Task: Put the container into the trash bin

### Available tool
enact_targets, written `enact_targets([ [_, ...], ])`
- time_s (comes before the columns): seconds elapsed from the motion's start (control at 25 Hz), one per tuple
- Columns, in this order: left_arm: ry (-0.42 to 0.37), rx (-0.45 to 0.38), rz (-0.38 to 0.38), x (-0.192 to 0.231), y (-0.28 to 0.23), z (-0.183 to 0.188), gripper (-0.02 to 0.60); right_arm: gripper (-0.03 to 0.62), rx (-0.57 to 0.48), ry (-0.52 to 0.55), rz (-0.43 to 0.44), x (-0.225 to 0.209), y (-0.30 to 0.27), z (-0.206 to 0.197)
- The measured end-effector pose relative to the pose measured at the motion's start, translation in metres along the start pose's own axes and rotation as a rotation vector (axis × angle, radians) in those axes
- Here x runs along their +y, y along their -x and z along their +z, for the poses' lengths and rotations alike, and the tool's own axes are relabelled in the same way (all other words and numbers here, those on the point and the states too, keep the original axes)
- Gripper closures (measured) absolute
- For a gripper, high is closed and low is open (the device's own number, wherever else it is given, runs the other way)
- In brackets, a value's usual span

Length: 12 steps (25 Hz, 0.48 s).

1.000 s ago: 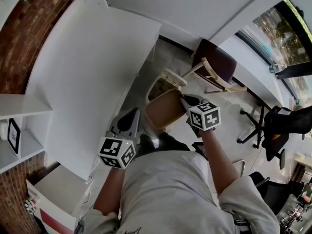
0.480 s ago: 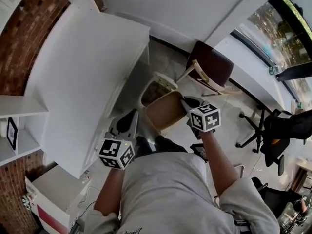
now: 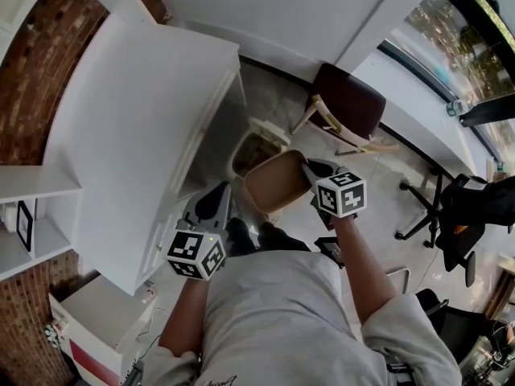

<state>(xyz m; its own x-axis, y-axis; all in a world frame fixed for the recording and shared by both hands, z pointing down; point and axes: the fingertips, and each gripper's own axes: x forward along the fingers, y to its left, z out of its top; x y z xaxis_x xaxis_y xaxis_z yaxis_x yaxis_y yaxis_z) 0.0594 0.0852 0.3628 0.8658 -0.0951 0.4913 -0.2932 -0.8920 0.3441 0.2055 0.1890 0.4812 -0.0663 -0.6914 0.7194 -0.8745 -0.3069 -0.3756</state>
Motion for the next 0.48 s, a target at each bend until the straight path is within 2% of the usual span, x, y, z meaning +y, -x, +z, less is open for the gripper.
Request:
enact_targets([
  [0.48,-0.051,0.07,-0.084,0.025,-0.021,0.006,0.565,0.559,-0.009,-0.101,-0.068,-0.002,-0.015,-0.007],
])
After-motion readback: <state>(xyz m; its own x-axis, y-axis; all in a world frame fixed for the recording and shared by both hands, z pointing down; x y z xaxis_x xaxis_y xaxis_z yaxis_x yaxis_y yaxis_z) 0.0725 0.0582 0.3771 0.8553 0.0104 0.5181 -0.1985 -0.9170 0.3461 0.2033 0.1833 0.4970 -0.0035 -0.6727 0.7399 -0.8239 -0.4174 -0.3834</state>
